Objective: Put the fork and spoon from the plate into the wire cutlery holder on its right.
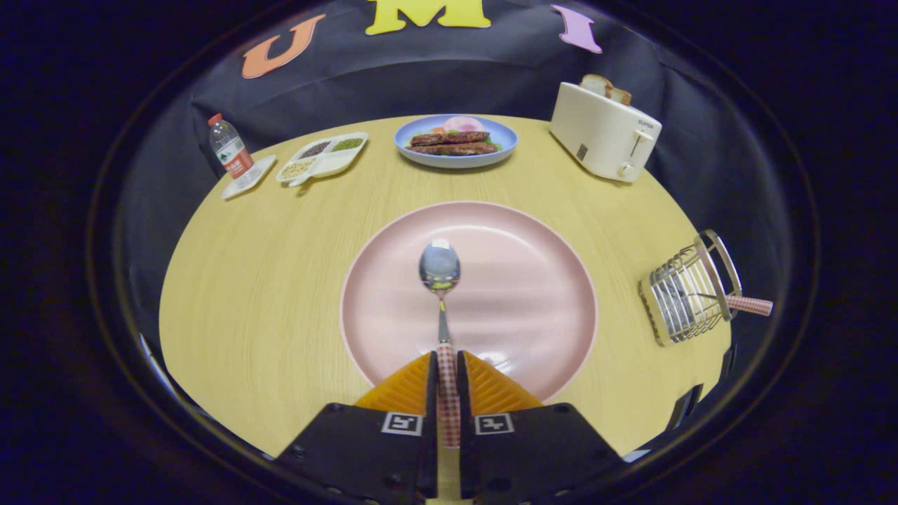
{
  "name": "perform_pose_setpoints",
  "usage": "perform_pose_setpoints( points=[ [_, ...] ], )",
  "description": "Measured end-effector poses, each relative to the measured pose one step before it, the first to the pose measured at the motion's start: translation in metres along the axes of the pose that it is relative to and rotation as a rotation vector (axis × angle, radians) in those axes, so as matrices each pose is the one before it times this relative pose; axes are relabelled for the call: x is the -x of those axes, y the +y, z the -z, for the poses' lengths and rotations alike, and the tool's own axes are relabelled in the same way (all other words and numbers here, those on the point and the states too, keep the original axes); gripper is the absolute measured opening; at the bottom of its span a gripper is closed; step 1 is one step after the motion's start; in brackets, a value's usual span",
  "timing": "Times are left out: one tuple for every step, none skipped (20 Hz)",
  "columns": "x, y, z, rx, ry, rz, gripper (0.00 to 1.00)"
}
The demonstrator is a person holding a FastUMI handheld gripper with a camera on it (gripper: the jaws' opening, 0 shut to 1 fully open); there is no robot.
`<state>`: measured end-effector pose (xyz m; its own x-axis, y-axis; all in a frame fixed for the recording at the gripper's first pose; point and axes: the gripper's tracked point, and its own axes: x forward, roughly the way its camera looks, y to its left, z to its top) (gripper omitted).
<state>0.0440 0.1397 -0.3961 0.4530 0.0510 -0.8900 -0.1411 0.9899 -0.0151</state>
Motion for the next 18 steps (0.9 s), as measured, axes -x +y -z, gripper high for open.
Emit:
perform_pose_setpoints(
  points=[
    [0.00376, 0.00016, 0.00031, -0.00466, 0.00323, -0.00210, 0.11],
    [0.00158, 0.00175, 0.00018, -0.00387, 0.00184, -0.01121, 0.11],
    [0.00377, -0.00250, -0.00198, 0.00008, -0.00872, 0.00190, 0.11],
    [0.00312, -0.00566, -0.00012, -0.00290, 0.00343, 0.00929, 0.11],
    [0.00564, -0.00186, -0.00233, -0.00676, 0.00666, -0.00772, 0.03],
    [0.00697, 0.00196, -0.00235, -0.00625, 0.00020, -0.02614, 0.04],
    [0.00544, -0.00333, -0.00336, 0.00351, -0.00280, -0.00930, 0.03],
    [0.00592, -0.00623, -0.00425, 0.00991, -0.00531, -0.00281, 0.04],
    [0.00627, -0.00442, -0.00528, 0.01135, -0.00495, -0.00892, 0.03],
    [0.00663, -0.00400, -0.00461, 0.01143, -0.00095, -0.01191, 0.03],
    [0.00748, -0.00564, -0.00467, 0.00909, 0.00131, -0.01291, 0.03],
    [0.00715, -0.00602, -0.00456, 0.00587, 0.00127, -0.01188, 0.03],
    [0.00644, -0.00713, -0.00492, 0.00851, -0.00300, -0.00734, 0.03],
    [0.00558, -0.00861, -0.00488, 0.01436, -0.00802, -0.00017, 0.04],
    [0.00460, -0.01072, -0.00332, 0.01501, -0.00430, 0.00838, 0.03],
    [0.00424, -0.00860, -0.00221, 0.00307, -0.00009, 0.00288, 0.04],
    [0.00421, -0.00711, -0.00005, -0.00225, 0.01046, -0.00368, 0.04],
    [0.00411, -0.00650, 0.00109, -0.00203, 0.01114, -0.00312, 0.03]
  ],
)
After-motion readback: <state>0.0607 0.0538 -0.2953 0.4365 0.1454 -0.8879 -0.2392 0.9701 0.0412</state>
